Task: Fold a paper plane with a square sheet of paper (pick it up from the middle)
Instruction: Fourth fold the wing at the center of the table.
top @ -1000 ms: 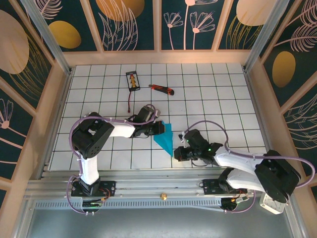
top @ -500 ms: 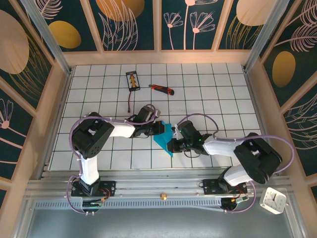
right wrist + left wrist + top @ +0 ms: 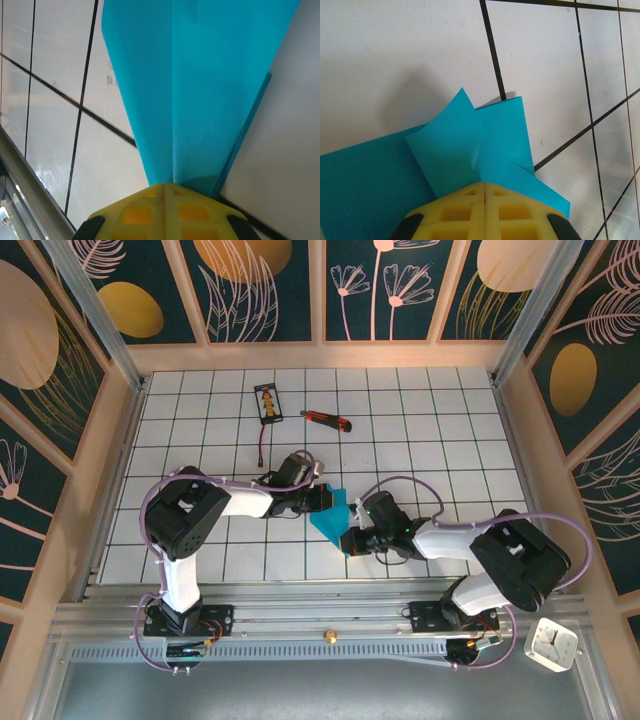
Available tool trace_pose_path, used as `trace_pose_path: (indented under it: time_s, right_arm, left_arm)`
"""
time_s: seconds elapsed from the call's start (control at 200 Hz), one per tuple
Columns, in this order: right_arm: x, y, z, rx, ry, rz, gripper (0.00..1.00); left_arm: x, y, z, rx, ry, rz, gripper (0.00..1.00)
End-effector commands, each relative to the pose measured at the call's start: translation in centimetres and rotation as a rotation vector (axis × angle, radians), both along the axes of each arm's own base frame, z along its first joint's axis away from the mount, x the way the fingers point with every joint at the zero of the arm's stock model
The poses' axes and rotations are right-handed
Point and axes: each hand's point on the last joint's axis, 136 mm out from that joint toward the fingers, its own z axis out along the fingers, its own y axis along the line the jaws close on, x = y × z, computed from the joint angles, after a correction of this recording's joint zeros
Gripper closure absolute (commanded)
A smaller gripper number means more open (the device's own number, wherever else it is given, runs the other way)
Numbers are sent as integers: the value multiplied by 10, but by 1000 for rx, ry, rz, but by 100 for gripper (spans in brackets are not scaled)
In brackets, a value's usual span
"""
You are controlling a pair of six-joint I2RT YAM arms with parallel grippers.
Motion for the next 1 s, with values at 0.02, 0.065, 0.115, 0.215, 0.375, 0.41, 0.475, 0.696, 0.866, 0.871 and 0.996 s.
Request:
trace_pose_path:
  time_s: [0.02,0.065,0.115,0.215,0.375,0.41,0.475,0.696,0.866,0.871,0.996]
  right_arm:
    - [-65,-41,-39,-171,227,35,100]
    - [-67,-43,-37,-171,227,31,100]
    - [-63,-43,-31,-161,209,28,100]
    - [-42,-30,-6,-72,145,15,100]
    - [-6,-5,33,72,61,-8,100]
    - [-1,-1,37,87,52,-9,100]
    - [6,5,40,101,41,-6,100]
    - [15,13,23,82,56,7,100]
    - [11,-2,5,41,79,-4,100]
    - [11,-3,5,40,81,-5,100]
    - [2,-14,-9,17,104,-16,100]
  left_arm:
    - [-18,37,-53,187,96,35,100]
    - [-17,37,-52,186,95,36,100]
    - [-18,37,-53,188,97,36,100]
    - [-18,37,-53,189,96,34,100]
    - [-18,37,-51,187,95,35,100]
    - [-18,37,-52,189,95,35,100]
    - [-18,38,-53,190,99,34,100]
    - [-18,37,-53,186,101,33,100]
    - [-18,36,-52,183,100,32,100]
    - [-18,35,-52,183,100,31,100]
    - [-16,34,-50,177,95,31,100]
